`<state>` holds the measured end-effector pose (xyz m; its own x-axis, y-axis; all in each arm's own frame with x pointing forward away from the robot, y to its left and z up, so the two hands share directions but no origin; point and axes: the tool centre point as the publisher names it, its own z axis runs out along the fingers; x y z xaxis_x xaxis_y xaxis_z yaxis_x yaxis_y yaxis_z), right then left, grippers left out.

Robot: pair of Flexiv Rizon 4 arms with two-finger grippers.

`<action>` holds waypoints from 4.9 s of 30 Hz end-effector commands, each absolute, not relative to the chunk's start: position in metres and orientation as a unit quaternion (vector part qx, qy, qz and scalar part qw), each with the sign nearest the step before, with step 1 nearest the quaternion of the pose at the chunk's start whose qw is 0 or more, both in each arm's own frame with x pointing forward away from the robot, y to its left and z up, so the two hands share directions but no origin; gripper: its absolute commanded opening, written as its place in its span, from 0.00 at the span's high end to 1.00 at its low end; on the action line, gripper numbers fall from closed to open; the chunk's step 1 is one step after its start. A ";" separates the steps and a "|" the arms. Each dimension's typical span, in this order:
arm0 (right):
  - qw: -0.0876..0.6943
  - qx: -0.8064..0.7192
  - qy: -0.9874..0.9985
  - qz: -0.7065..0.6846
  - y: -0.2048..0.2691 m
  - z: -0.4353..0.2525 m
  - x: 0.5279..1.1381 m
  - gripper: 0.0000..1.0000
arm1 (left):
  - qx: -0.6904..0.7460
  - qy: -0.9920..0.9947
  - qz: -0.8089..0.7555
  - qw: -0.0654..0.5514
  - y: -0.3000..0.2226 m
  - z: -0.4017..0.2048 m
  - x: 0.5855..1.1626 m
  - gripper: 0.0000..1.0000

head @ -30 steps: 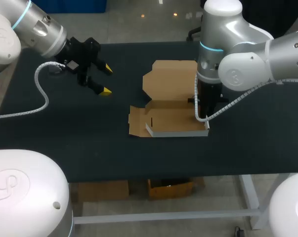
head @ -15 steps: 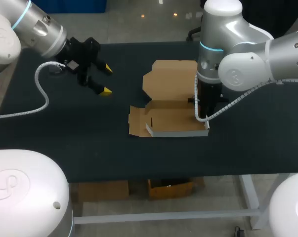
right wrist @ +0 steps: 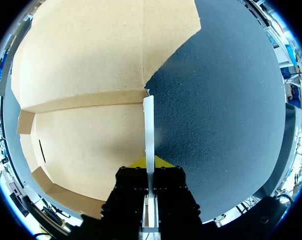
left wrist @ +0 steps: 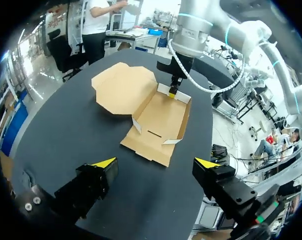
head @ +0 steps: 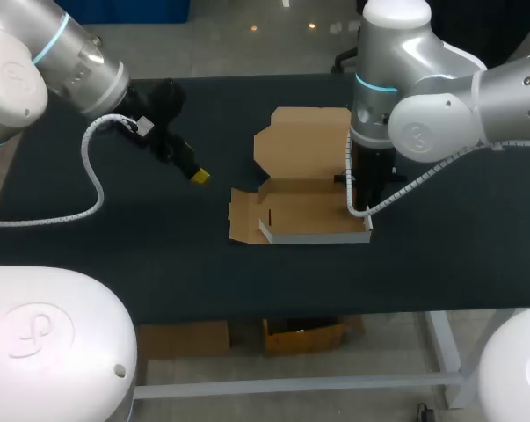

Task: Assemble the packaging by folding the flat box into shape, placing the metal phone stand inside, and closing the box properly

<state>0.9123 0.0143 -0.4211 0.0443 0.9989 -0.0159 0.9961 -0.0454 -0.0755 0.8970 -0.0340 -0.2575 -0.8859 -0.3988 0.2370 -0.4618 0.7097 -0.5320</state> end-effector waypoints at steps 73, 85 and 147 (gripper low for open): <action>0.021 -0.723 -0.690 0.032 0.014 -0.422 0.912 1.00 | 0.624 -0.689 0.294 0.221 -0.093 -0.397 0.923 0.55; 0.021 -0.723 -0.690 0.032 0.014 -0.422 0.912 1.00 | 0.647 -0.679 0.277 0.208 -0.105 -0.397 0.919 0.71; 0.021 -0.723 -0.690 0.032 0.014 -0.422 0.912 1.00 | 0.697 -0.692 0.181 0.053 -0.122 -0.334 0.904 0.71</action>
<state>0.9115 0.0130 -0.4210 0.0446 0.9989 -0.0150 0.9962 -0.0456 -0.0740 0.9084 -0.1360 -0.3403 -0.0142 -0.9558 0.2938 -0.9838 -0.0392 -0.1752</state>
